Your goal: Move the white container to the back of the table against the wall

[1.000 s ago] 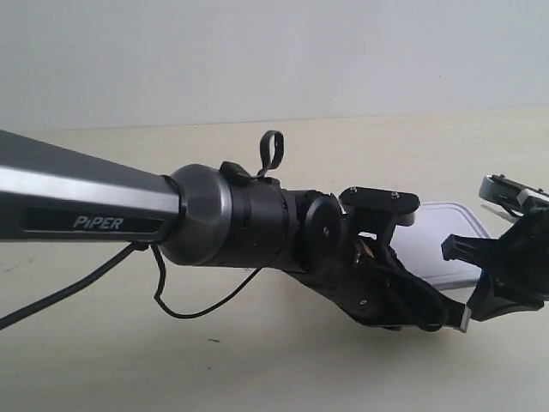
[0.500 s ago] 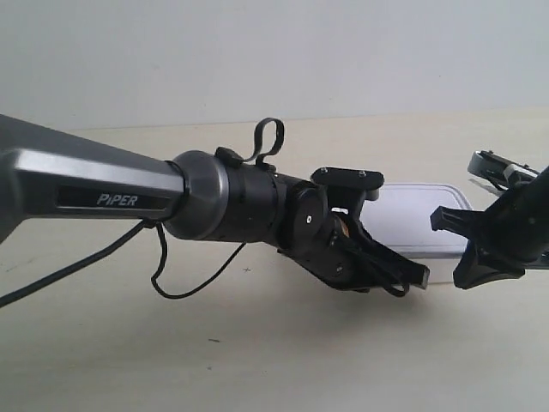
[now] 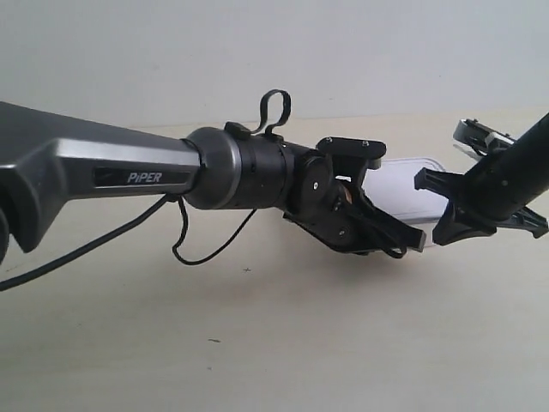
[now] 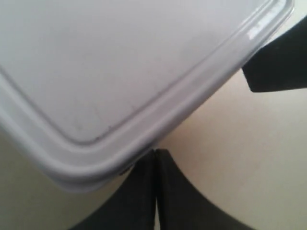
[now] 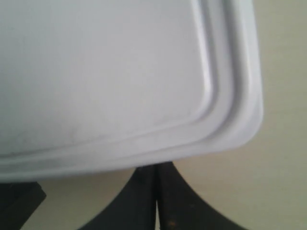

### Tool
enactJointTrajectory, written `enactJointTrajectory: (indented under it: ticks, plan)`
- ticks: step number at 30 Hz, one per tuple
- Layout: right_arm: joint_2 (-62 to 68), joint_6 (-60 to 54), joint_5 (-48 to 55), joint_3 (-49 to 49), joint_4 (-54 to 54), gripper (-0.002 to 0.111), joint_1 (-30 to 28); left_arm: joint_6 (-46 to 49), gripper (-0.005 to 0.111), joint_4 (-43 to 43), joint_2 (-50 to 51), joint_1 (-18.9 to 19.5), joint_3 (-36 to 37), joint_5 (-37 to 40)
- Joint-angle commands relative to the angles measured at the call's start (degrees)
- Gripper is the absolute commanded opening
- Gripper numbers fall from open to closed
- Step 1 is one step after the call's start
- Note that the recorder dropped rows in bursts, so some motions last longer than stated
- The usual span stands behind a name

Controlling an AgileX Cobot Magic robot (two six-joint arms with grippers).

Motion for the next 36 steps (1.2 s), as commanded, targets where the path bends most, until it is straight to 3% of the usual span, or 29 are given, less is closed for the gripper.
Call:
enactJointTrajectory:
  ticks: [1, 8, 20, 36]
  plan:
    - [1.83, -0.75, 0.36, -3.85, 0.52, 0.0, -0.19, -0.59, 0.0, 2.9, 2.33, 2.38, -4.82, 2.89]
    - [5.98, -1.53, 0.07, -9.67, 2.79, 0.0, -0.19, -0.59, 0.0, 4.92, 5.03, 6.16, -11.9, 5.28]
    - [11.43, -1.53, 2.6, -18.97, 5.33, 0.0, -0.19, -0.47, 0.0, 5.26, 9.26, 6.67, -15.53, 2.77]
    - [14.53, -6.15, -3.04, -20.79, 10.72, 0.0, -0.19, -0.18, 0.0, 5.51, 14.78, 9.64, -22.79, -1.05]
